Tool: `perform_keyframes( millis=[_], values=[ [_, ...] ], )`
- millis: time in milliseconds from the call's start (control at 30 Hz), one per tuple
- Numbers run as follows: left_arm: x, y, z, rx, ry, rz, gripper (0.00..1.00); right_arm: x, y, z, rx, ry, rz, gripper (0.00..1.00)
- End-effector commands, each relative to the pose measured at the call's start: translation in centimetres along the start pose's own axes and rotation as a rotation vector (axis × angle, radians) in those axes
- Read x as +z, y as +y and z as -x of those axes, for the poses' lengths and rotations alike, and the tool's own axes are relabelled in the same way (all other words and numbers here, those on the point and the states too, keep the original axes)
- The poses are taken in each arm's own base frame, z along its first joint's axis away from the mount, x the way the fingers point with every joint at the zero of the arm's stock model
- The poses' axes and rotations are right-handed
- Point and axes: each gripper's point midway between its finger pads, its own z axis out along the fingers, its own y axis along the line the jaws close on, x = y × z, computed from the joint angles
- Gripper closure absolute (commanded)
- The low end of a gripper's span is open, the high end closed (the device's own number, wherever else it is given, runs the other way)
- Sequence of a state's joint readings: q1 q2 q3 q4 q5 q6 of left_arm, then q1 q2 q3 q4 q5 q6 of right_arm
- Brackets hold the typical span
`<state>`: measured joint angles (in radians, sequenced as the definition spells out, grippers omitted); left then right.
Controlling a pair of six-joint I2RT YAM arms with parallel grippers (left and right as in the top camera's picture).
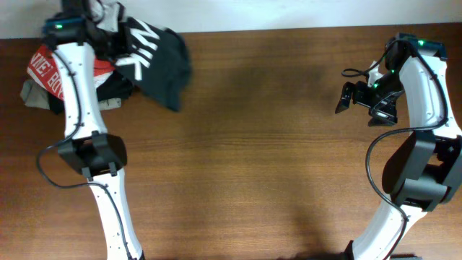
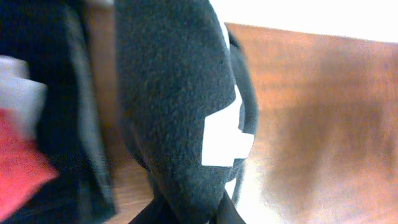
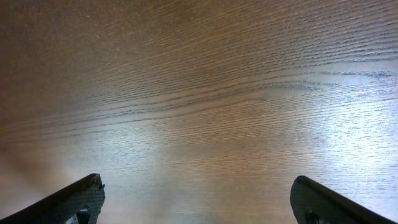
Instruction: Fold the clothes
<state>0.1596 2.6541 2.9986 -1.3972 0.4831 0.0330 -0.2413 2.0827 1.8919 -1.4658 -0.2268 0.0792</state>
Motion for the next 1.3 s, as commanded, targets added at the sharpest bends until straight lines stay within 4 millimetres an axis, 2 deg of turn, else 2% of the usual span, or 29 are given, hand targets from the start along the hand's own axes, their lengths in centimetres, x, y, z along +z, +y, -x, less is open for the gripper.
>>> perform_keyframes(
  millis=[0,133,333,533,667,733,833,933,967,1033,1133,1200,1267],
  values=[
    [-4.5,2.0,3.1,-0.013,-0.152,0.056,0.99,0.4,0.3,-0.3,0.001,0.019,0.007,0.01],
    [-7.9,4.3,5.0,-0.052,-0.254,0.090,0.99,0.4,0.3,-0.3,0.001,0.021,0.007,0.01],
    [-11.6,7.7,6.2,-0.109,-0.346,0.135,0.99,0.4,0.3,-0.5,0.003,0.027,0.006,0.01],
    [-14.3,11.4,7.3,-0.117,-0.436,0.207,0.99,0.4,0.2,-0.6,0.004,0.033,0.005,0.01],
    [-15.9,13.9,8.8,-0.110,-0.515,0.351,0.99,0.4,0.2,-0.8,0.006,0.040,0.005,0.01],
    [-15.8,14.7,8.9,-0.117,-0.519,0.385,0.97,0.4,0.2,-1.1,0.009,0.052,0.004,0.01],
    [-14.3,15.7,8.6,-0.129,-0.495,0.384,0.94,0.4,0.2,-1.3,0.011,0.061,0.003,0.02],
    [-12.5,18.4,7.4,-0.170,-0.450,0.460,0.95,0.4,0.2,-1.7,0.015,0.078,0.002,0.01],
    [-12.1,19.9,6.9,-0.190,-0.434,0.512,0.95,0.3,0.1,-2.1,0.018,0.091,0.000,0.01],
    [-11.1,22.3,5.9,-0.219,-0.411,0.588,0.85,0.3,0.1,-2.5,0.022,0.108,-0.001,0.01],
    [-10.0,23.9,5.2,-0.233,-0.401,0.601,0.02,0.3,0.1,-2.5,0.023,0.109,-0.001,0.01],
    [-10.0,23.9,5.3,-0.240,-0.406,0.599,0.01,0.3,0.1,-2.5,0.023,0.110,-0.001,0.01],
    [-11.1,23.1,5.9,-0.259,-0.438,0.584,0.01,0.3,0.1,-2.4,0.022,0.106,-0.001,0.01]
  ],
)
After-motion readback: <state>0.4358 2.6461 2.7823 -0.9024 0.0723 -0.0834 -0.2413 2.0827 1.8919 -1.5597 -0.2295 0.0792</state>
